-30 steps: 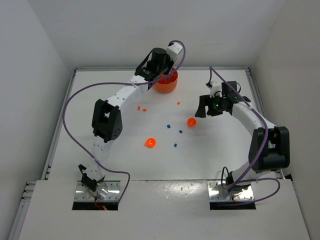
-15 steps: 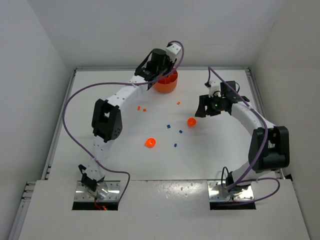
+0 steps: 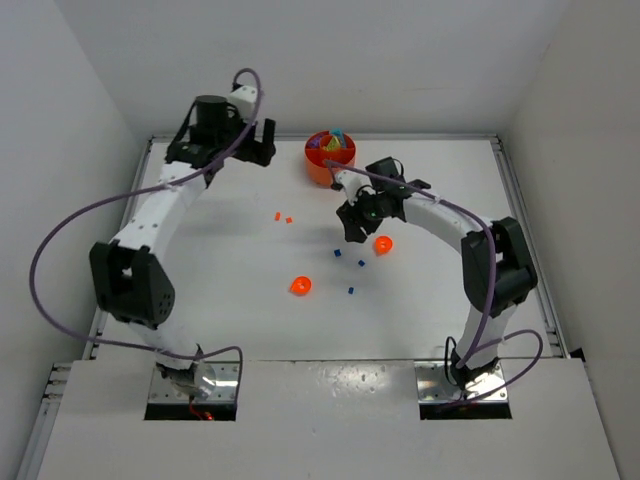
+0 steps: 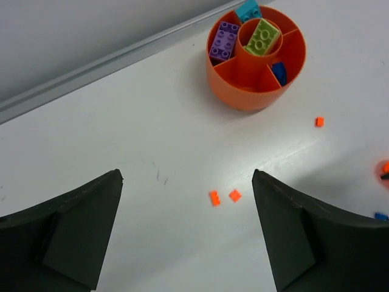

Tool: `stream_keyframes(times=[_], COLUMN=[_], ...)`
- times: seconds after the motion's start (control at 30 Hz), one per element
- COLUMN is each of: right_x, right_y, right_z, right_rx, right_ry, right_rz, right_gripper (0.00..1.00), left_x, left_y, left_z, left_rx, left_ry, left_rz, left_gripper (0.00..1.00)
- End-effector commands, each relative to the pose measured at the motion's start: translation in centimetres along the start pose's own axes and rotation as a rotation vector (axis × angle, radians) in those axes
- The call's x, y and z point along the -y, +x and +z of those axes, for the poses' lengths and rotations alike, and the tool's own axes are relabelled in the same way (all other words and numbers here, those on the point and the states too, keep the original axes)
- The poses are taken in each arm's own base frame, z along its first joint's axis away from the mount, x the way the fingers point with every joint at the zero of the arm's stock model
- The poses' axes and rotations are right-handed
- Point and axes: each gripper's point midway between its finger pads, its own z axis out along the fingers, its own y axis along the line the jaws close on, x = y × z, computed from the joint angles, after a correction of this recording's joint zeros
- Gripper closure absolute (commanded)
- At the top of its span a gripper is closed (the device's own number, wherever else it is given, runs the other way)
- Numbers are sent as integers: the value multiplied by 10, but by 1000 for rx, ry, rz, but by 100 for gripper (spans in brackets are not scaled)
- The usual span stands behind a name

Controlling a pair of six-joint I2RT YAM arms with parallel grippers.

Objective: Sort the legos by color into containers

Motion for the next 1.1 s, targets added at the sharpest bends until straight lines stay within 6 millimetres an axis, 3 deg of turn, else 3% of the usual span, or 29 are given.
stream_keyframes(times=[0.0, 0.03, 0.17, 0.33, 0.4, 0.8, 1.07], right_x=[-4, -11, -22, -32, -33, -35, -41], right_y=[-11, -9, 1, 19, 11, 13, 13], right_z=[3, 9, 23, 36, 37, 69, 77], right_rx=[14, 13, -23, -83, -73, -130, -169], right_ry=[-96, -135, -200, -325, -328, -408, -459], right_rz=[-269, -357, -577, -771, -811, -822, -817], right_gripper=[44, 45, 48, 48, 48, 44, 57], left_x=[14, 14, 2, -4, -3, -16, -25], left_y=[2, 14, 27, 42, 45, 60, 66], left_z=[-48, -54, -73, -78, -79, -79, -78], left_rx=[6, -31, -41, -59, -61, -84, -84], left_ry=[163, 172, 186, 219, 243, 195, 177], left_rz=[26, 9, -31, -101, -113, -134, -144], left_gripper=[6, 6, 6, 6, 6, 4, 4])
